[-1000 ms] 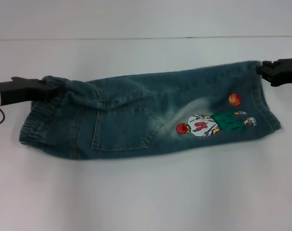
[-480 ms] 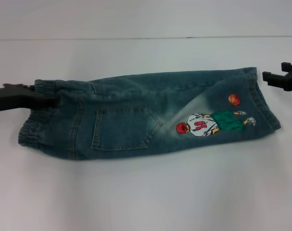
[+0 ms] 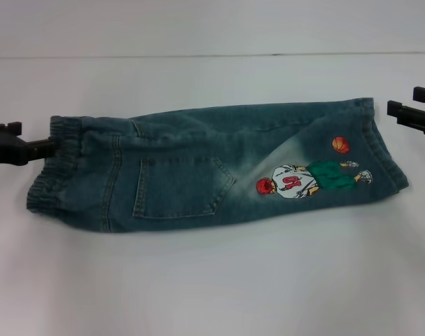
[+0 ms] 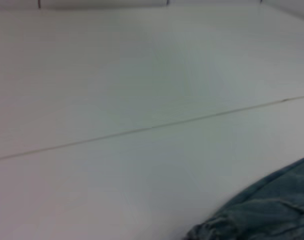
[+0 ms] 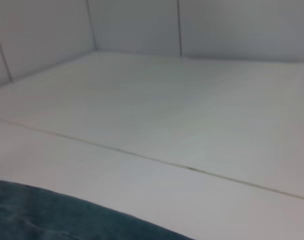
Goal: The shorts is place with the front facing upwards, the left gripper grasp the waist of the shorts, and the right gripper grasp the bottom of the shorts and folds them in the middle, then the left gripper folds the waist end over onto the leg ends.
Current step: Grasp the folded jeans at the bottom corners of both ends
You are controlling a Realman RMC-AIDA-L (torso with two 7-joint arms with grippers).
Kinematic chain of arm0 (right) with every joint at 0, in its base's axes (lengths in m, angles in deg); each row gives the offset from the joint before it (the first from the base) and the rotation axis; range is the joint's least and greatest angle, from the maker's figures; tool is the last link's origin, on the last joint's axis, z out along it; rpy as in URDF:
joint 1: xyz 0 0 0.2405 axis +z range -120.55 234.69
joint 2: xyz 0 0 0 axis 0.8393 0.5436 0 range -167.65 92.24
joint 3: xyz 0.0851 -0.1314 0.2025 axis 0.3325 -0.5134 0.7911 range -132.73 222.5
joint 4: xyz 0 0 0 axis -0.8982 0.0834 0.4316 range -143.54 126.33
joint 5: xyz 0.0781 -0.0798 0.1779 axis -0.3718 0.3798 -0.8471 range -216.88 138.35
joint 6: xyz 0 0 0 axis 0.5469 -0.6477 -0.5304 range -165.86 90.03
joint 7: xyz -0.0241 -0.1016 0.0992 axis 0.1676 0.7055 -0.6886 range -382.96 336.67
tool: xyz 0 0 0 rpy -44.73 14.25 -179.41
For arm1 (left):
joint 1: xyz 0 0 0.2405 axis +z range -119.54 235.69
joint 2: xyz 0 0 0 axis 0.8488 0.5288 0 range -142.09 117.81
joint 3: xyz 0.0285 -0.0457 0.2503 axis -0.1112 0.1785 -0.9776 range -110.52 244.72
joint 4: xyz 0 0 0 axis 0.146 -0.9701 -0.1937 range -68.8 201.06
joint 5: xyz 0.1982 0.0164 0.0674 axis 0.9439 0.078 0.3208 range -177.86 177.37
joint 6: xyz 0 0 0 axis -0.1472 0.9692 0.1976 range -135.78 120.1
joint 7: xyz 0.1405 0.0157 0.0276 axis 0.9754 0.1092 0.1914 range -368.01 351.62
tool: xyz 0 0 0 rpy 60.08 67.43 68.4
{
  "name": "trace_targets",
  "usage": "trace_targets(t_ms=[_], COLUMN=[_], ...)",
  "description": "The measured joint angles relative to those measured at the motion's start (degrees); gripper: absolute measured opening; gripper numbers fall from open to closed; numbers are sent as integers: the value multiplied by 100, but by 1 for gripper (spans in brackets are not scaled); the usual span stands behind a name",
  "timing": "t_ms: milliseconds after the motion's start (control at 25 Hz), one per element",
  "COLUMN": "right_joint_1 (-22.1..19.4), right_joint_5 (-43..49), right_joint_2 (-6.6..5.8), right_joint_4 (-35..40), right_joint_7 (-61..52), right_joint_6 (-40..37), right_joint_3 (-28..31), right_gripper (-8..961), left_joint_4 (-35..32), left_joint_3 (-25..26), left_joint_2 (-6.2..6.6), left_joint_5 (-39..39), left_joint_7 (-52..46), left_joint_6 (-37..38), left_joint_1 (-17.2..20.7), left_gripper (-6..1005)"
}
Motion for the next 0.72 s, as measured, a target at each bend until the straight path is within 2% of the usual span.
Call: trace_targets(t_ms=[160, 360, 480, 560, 720], right_joint_1=[-188, -375, -447, -482, -526], right_joint_5=[-189, -305, -401, -450, -488], right_joint_2=[16, 62, 56, 56, 57], right_joint_4=[-39, -363, -696, -926, -1226], right_joint_7=[421, 1101, 1614, 2004, 2519], right_joint_6=[-529, -1095, -1409, -1680, -2034], right_joint_3=[252, 531, 775, 985, 1294], right_gripper=[673, 671, 671, 670, 669], left_joint_4=[14, 623, 1166, 1421, 1536], left_joint_3=[417, 1576, 2278, 2513, 2589], left_joint_2=[-12, 3, 95, 155, 185], left_joint_5=[-994, -1783, -1838, -1775, -1377], left_joint_7=[819, 2103, 2831, 3068, 3213], left_joint_6=[715, 1934, 2555, 2734, 2763], left_joint_1=[432, 740, 819, 866, 926], left_gripper=[871, 868, 867, 866, 865])
